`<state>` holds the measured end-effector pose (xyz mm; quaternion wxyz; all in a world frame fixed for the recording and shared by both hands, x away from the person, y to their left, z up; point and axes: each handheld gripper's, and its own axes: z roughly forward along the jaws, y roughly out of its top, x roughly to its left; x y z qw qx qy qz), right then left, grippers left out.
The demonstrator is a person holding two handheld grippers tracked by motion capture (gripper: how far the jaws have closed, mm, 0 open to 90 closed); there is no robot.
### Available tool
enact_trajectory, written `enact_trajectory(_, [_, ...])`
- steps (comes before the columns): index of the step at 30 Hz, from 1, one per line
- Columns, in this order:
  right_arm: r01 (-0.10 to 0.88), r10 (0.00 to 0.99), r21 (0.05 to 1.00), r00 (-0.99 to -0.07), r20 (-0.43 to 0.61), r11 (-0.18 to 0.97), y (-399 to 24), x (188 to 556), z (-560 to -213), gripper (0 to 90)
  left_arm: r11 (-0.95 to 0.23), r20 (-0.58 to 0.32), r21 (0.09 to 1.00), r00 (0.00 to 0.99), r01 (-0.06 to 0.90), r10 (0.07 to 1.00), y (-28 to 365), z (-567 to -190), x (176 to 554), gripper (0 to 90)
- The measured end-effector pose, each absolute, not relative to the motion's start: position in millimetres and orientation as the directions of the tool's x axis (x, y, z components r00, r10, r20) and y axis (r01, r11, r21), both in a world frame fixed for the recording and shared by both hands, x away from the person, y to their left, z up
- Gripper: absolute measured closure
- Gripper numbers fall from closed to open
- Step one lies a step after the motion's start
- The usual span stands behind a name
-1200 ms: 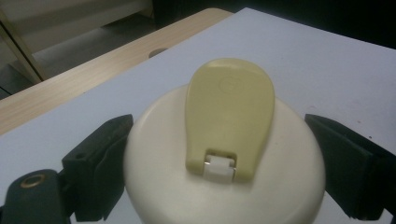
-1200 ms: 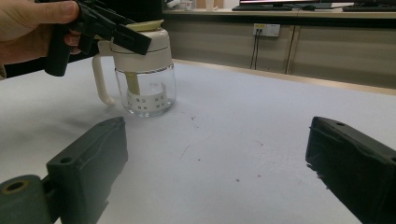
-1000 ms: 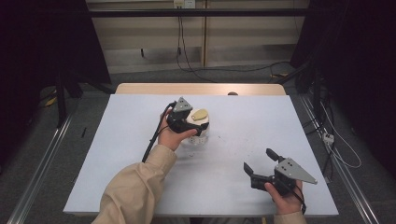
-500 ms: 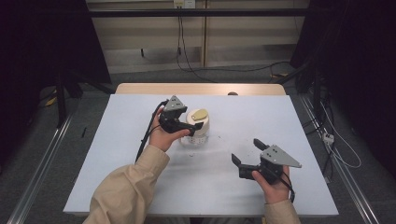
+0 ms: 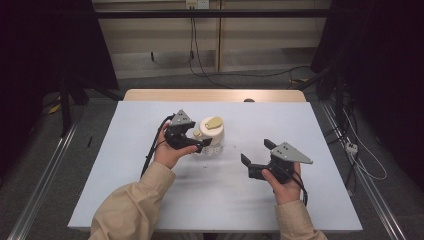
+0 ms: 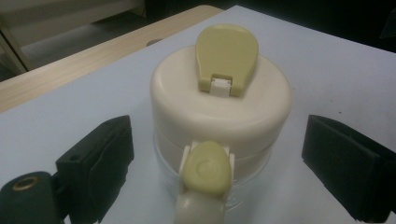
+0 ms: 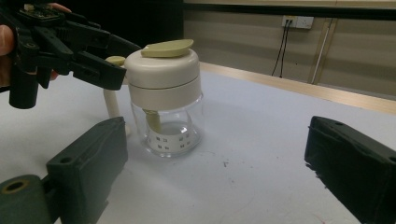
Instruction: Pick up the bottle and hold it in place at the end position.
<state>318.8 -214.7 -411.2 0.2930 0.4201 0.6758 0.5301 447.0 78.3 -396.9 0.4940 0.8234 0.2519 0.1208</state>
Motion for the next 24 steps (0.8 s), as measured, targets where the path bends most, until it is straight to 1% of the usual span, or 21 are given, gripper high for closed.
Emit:
enact_trajectory(2, [0.260, 0.877, 0.962, -0.477, 0.056, 0.080, -213.9, 321.8, -411.4, 5.6, -0.392, -0.030, 0.874, 0.839, 0.286, 0.544, 75.2, -398.5, 447.8, 9.4])
enact_trajectory(5, [0.267, 0.874, 0.961, -0.481, 0.065, 0.076, -211.4, 325.9, -410.7, 5.6, -0.385, -0.063, 0.868, 0.838, 0.315, 0.543, 72.7, -405.0, 450.1, 9.4])
enact_trajectory(7, [0.272, 0.873, 0.959, -0.483, 0.071, 0.073, -209.7, 329.1, -409.3, 5.5, -0.378, -0.066, 0.873, 0.841, 0.310, 0.537, 71.0, -407.3, 451.0, 9.3])
enact_trajectory(13, [0.277, 0.875, 0.957, -0.480, 0.063, 0.083, -206.1, 342.9, -402.7, 5.3, -0.383, -0.044, 0.877, 0.842, 0.291, 0.538, 64.2, -411.2, 452.0, 11.3])
enact_trajectory(17, [0.274, 0.875, 0.958, -0.480, 0.056, 0.089, -201.0, 351.9, -398.2, 5.3, -0.381, -0.057, 0.874, 0.843, 0.301, 0.535, 64.5, -415.2, 454.0, 11.9])
enact_trajectory(21, [0.279, 0.879, 0.956, -0.473, 0.054, 0.091, -197.3, 361.1, -396.4, 5.2, -0.383, -0.052, 0.874, 0.843, 0.298, 0.535, 63.6, -416.2, 455.0, 12.2])
enact_trajectory(24, [0.288, 0.880, 0.954, -0.470, 0.066, 0.082, -195.2, 367.6, -396.5, 4.9, -0.377, -0.058, 0.875, 0.840, 0.302, 0.539, 62.4, -417.0, 454.9, 11.9])
